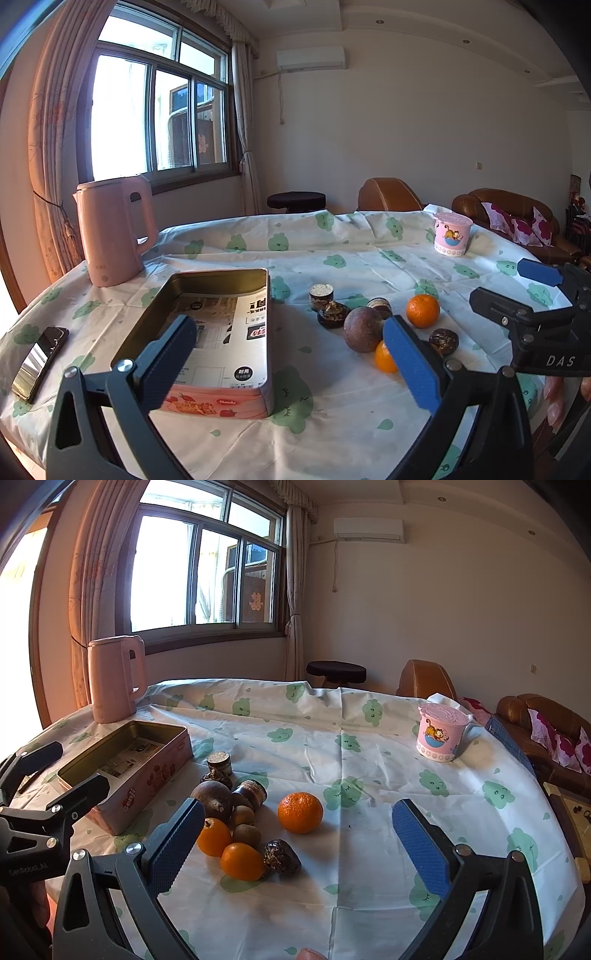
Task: Organize fruits
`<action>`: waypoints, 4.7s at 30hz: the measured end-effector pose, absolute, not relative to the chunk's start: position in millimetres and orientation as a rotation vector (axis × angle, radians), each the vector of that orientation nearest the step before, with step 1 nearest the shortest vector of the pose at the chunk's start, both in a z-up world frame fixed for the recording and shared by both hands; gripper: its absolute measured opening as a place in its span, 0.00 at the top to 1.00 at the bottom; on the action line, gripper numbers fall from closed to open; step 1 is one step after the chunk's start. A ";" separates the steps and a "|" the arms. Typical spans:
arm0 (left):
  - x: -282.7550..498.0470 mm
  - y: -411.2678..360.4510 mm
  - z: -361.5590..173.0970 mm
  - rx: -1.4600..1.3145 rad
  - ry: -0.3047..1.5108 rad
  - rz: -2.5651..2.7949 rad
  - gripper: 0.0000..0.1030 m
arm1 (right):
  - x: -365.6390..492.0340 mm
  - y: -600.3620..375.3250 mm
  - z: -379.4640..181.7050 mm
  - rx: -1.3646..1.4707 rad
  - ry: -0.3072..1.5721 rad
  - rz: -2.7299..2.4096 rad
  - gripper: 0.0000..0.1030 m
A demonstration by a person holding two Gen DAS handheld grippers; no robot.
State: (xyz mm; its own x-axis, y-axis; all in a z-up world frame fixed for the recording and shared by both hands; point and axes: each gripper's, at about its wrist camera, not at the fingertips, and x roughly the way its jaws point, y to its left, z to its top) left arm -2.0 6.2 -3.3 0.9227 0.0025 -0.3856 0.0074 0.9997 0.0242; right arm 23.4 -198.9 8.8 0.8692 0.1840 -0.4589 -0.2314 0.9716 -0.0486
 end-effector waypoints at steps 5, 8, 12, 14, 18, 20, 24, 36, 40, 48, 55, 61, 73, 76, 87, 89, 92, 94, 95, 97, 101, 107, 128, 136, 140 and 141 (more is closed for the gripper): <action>-1.6 7.8 -4.4 0.023 0.395 -0.002 0.00 | 22.8 -198.3 9.1 -0.105 0.464 0.218 0.01; -1.9 7.1 -4.4 0.025 0.395 -0.001 0.00 | 22.0 -198.6 8.8 -0.106 0.463 0.217 0.01; -2.0 7.2 -4.6 0.025 0.394 -0.001 0.00 | 21.8 -198.8 8.5 -0.105 0.462 0.218 0.01; -2.0 7.1 -4.6 0.025 0.395 -0.001 0.00 | 21.7 -198.3 7.8 -0.107 0.462 0.220 0.01; -1.8 8.5 -6.2 0.024 0.397 -0.001 0.00 | 21.5 -197.4 5.9 -0.113 0.463 0.220 0.01; -1.9 9.0 -6.8 0.023 0.397 -0.001 0.00 | 21.7 -197.5 5.0 -0.113 0.465 0.219 0.01; -1.8 9.1 -6.9 0.023 0.397 -0.001 0.00 | 21.0 -197.3 4.1 -0.112 0.464 0.219 0.01; -1.5 9.4 -7.3 0.023 0.398 0.000 0.00 | 20.8 -197.4 3.9 -0.113 0.462 0.221 0.01; -1.9 9.3 -8.0 0.025 0.399 -0.002 0.00 | 20.6 -197.3 3.7 -0.114 0.462 0.220 0.01; -1.7 9.9 -9.7 0.025 0.400 -0.001 0.00 | 20.6 -197.9 3.6 -0.113 0.462 0.221 0.01; -1.6 9.4 -9.0 0.025 0.400 -0.002 0.00 | 20.5 -198.0 3.2 -0.113 0.462 0.220 0.01; -2.2 9.5 -10.5 0.027 0.401 -0.002 0.00 | 19.8 -198.2 1.5 -0.112 0.462 0.219 0.01; 0.9 4.2 -20.8 0.038 0.426 -0.001 0.00 | 23.6 -203.9 -5.8 -0.105 0.474 0.225 0.01; 2.4 4.2 -21.3 0.039 0.433 -0.001 0.00 | 25.5 -205.4 -8.5 -0.101 0.481 0.227 0.01; 14.4 2.0 -32.6 0.046 0.477 -0.005 0.00 | 38.2 -217.9 -30.1 -0.096 0.542 0.220 0.20; 16.9 0.0 -35.3 0.046 0.488 -0.014 0.00 | 40.5 -219.6 -34.1 -0.098 0.557 0.222 0.22; 18.5 -4.3 -37.2 0.048 0.501 -0.033 0.00 | 44.7 -220.8 -39.5 -0.100 0.581 0.234 0.29; 19.1 -7.4 -37.3 0.051 0.504 -0.047 0.00 | 46.7 -219.9 -42.7 -0.105 0.598 0.243 0.32; 19.6 -8.6 -37.5 0.053 0.506 -0.052 0.00 | 47.5 -219.2 -44.2 -0.106 0.606 0.250 0.35; 21.4 -11.1 -37.5 0.048 0.517 -0.079 0.00 | 50.0 -216.8 -47.0 -0.113 0.620 0.264 0.35; 24.9 -18.1 -39.0 0.046 0.530 -0.118 0.03 | 52.7 -209.9 -50.0 -0.125 0.643 0.296 0.40; 33.0 -31.3 -40.9 0.066 0.577 -0.194 0.15 | 61.8 -204.9 -56.3 -0.139 0.695 0.294 0.51; 69.7 -57.4 -57.1 0.074 0.742 -0.369 0.67 | 69.4 -212.7 -63.7 -0.080 0.754 0.354 0.63; 61.3 -49.9 -51.0 0.047 0.685 -0.370 0.67 | 61.0 -216.8 -58.2 -0.058 0.682 0.363 0.63; 55.8 -48.1 -46.7 0.052 0.636 -0.353 0.67 | 56.8 -216.7 -55.8 -0.060 0.648 0.364 0.63; 54.9 -47.8 -45.9 0.054 0.627 -0.347 0.67 | 55.8 -216.4 -55.4 -0.063 0.641 0.364 0.63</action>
